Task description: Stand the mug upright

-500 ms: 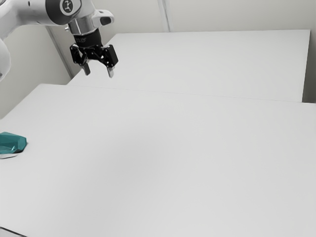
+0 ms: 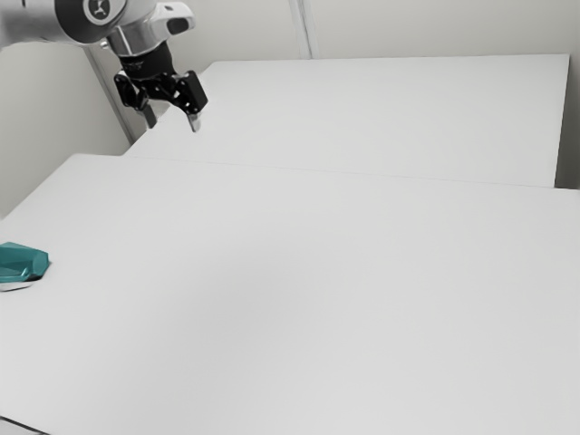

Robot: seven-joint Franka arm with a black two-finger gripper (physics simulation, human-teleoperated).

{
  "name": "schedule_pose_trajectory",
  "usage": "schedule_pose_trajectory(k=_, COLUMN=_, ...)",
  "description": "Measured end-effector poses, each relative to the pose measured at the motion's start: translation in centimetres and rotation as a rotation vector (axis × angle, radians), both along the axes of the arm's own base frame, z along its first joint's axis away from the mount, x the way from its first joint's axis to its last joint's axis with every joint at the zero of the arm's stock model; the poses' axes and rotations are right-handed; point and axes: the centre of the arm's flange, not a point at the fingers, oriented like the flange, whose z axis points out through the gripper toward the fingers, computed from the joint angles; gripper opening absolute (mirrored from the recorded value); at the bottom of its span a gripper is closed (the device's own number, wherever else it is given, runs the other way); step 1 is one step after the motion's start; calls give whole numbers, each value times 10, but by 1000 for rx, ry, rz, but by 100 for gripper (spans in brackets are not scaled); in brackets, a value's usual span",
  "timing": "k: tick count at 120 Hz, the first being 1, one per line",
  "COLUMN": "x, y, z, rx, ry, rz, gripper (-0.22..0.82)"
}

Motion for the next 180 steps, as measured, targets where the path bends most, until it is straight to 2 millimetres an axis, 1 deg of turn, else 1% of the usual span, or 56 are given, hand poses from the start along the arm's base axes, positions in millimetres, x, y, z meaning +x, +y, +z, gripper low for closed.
schedule_pose_trajectory(k=9, x=-23, y=3, z=2, rx=2, ry=5, rz=8, gripper=60)
schedule_pose_trajectory(k=15, x=-30, y=12, z=1, rx=1, ry=8, rz=26, gripper=60)
schedule_pose_trajectory(k=24, x=-34, y=48, z=-6, rx=-1, ry=22, rz=94, gripper=60)
schedule_pose_trajectory(k=35, x=-39, y=93, z=-20, rx=-31, ry=49, rz=161, gripper=60)
schedule_pose_trajectory(k=52, x=-50, y=148, z=-28, rx=-81, ry=59, rz=205, gripper=60)
schedule_pose_trajectory(k=76, x=-71, y=214, z=-58, rx=-129, ry=94, rz=214, gripper=60)
schedule_pose_trajectory(k=91, x=-83, y=251, z=-85, rx=-153, ry=120, rz=205, gripper=60)
schedule_pose_trajectory(k=108, x=-91, y=292, z=-109, rx=-179, ry=123, rz=189, gripper=60)
schedule_pose_trajectory(k=124, x=-97, y=337, z=-132, rx=-215, ry=104, rz=178, gripper=60)
schedule_pose_trajectory(k=140, x=-105, y=385, z=-151, rx=-239, ry=87, rz=165, gripper=60)
schedule_pose_trajectory(k=158, x=-121, y=452, z=-175, rx=-259, ry=69, rz=166, gripper=60)
schedule_pose_trajectory(k=164, x=-126, y=469, z=-182, rx=-265, ry=65, rz=159, gripper=60)
schedule_pose_trajectory(k=169, x=-124, y=481, z=-189, rx=-270, ry=59, rz=145, gripper=60)
schedule_pose_trajectory(k=180, x=-121, y=517, z=-205, rx=-298, ry=20, rz=137, gripper=60)
